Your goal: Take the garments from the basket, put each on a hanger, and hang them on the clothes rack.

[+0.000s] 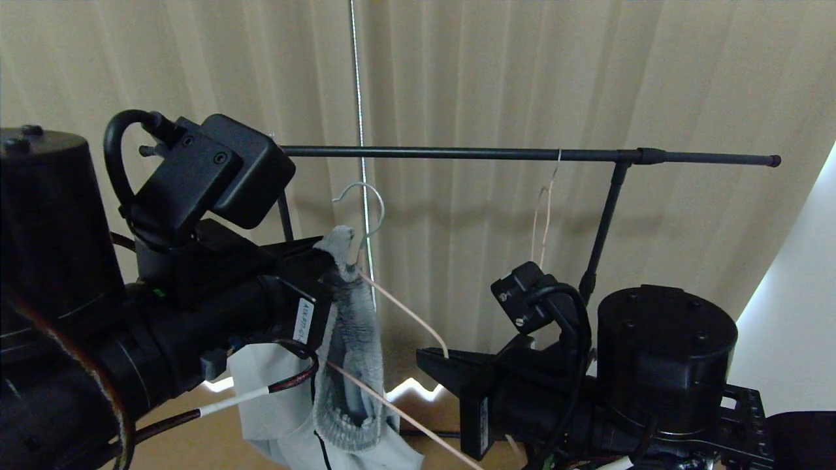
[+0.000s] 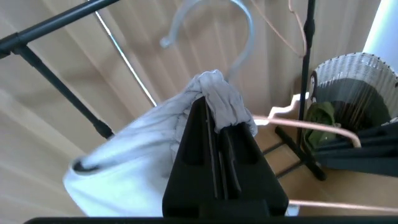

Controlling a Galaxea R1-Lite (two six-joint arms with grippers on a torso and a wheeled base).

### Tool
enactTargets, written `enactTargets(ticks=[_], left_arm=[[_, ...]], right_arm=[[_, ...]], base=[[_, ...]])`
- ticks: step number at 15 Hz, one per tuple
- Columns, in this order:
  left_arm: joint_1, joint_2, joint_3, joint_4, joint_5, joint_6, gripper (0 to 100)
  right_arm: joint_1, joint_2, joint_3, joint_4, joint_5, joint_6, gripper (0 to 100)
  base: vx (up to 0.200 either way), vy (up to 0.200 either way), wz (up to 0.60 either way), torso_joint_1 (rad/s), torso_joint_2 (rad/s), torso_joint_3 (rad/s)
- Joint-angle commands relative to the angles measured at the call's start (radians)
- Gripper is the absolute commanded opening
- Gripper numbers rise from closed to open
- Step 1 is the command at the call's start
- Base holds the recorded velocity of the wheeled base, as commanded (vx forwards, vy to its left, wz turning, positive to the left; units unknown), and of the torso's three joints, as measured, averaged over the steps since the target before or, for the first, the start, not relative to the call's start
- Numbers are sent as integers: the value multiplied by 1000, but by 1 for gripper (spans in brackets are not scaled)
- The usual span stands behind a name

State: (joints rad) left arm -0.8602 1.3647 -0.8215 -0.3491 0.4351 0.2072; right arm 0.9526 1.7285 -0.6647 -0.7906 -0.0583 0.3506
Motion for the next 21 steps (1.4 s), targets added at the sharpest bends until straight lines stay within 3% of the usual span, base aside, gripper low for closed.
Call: enactTargets(ticks=[1, 6, 11, 12, 20, 21], left_arm=[[1, 4, 10, 4, 1, 0, 0], [9, -1, 58, -2, -9, -15, 0], [1, -22, 96, -2, -13, -40, 0], [1, -26, 99, -2, -13, -38, 100], [-11, -122, 176, -4, -16, -28, 100], [-23, -176, 202, -4, -65, -22, 100]], right_arm=[[2, 11, 4, -30, 0, -2, 0], [2, -49, 33, -62, 0, -68, 0], [2, -84, 36, -62, 0, -84, 0], [2, -86, 34, -62, 0, -84, 0], [-20, -173, 45, -53, 2, -131, 0], [-84, -185, 43, -52, 9, -157, 0]], base=[[0, 0, 0, 0, 0, 0], [0, 0, 0, 0, 0, 0], [0, 0, 0, 0, 0, 0], [0, 0, 0, 0, 0, 0], [0, 0, 0, 0, 0, 0], [0, 0, 0, 0, 0, 0]])
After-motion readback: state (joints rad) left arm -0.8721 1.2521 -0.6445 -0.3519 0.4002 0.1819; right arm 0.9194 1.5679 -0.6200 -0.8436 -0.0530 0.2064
